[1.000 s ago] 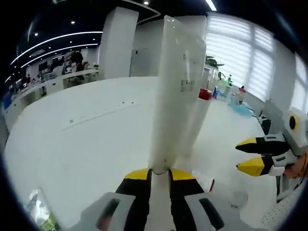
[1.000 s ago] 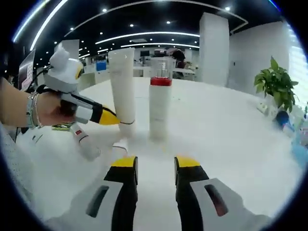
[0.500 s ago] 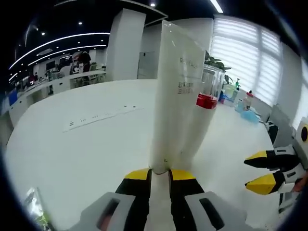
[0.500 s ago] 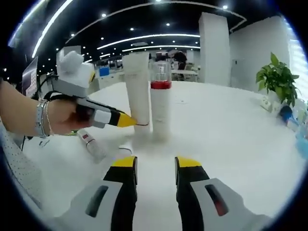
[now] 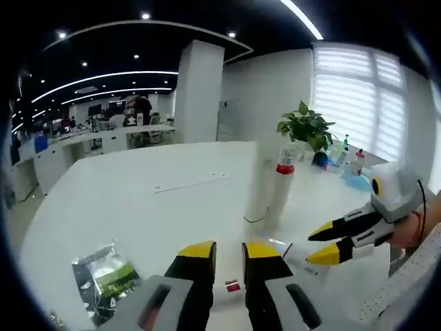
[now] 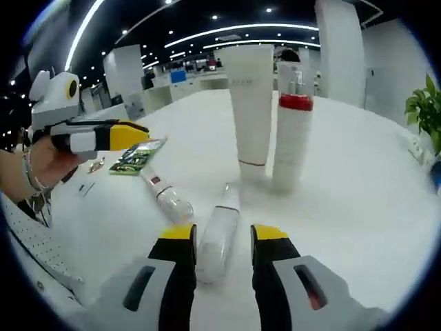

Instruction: Arrange the skincare products in the storage area until every visible bottle or jar stands upright without overlapping.

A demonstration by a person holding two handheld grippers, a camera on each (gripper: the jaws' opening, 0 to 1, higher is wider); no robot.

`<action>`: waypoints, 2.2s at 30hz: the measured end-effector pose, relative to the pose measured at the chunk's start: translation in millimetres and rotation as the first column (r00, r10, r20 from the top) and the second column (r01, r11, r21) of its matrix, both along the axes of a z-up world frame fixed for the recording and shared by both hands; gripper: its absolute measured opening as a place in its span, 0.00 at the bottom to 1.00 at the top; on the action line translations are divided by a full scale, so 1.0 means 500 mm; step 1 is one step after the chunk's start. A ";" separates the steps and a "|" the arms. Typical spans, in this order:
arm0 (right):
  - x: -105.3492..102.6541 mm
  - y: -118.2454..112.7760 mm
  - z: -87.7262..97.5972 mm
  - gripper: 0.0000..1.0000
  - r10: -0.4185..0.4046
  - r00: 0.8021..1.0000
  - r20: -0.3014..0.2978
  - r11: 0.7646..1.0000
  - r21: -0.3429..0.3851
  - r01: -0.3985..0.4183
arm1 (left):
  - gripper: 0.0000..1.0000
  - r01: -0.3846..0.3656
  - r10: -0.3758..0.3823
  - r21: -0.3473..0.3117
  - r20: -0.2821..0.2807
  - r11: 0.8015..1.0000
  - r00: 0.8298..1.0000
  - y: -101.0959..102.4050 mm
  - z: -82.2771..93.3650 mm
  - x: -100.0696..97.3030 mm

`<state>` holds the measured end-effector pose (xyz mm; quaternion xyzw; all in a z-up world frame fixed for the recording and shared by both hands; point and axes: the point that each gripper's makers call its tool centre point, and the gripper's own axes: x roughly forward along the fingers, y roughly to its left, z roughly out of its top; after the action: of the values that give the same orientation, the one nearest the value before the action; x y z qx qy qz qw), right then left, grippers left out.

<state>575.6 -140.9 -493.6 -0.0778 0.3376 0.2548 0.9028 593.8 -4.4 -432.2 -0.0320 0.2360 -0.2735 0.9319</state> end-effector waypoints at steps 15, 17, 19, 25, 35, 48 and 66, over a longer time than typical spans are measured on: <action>-0.019 0.007 -0.026 0.18 0.185 0.982 -0.027 0.977 -0.108 -0.186 | 0.14 0.001 -0.006 -0.055 -0.096 0.998 0.995 0.010 -0.065 -0.109; -0.035 0.004 -0.026 0.18 0.252 0.967 -0.026 0.960 -0.119 -0.253 | 0.14 0.014 -0.021 -0.068 -0.106 0.998 0.994 0.004 -0.073 -0.118; -0.052 0.005 -0.027 0.18 0.331 0.943 -0.024 0.932 -0.147 -0.331 | 0.14 0.050 -0.058 -0.066 -0.115 0.997 0.992 -0.006 -0.080 -0.127; -0.116 0.020 -0.029 0.18 0.580 0.813 -0.051 0.796 -0.178 -0.579 | 0.16 0.209 -0.214 -0.056 -0.119 0.976 0.969 -0.045 -0.101 -0.155; -0.167 0.044 -0.035 0.18 0.787 0.611 -0.091 0.583 -0.215 -0.783 | 0.26 0.443 -0.448 -0.070 -0.144 0.894 0.882 -0.099 -0.143 -0.217; -0.186 0.058 -0.041 0.18 0.842 0.513 -0.164 0.471 -0.238 -0.849 | 0.25 0.512 -0.511 -0.019 -0.118 0.859 0.852 -0.121 -0.159 -0.229; -0.190 0.058 -0.051 0.19 0.840 0.504 -0.202 0.437 -0.301 -0.848 | 0.22 0.515 -0.508 0.009 -0.156 0.857 0.847 -0.130 -0.177 -0.234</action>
<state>480.8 -111.9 -519.2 -0.3972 0.3044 0.6041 0.6202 476.6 -69.5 -521.0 0.0353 0.3113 -0.5025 0.8059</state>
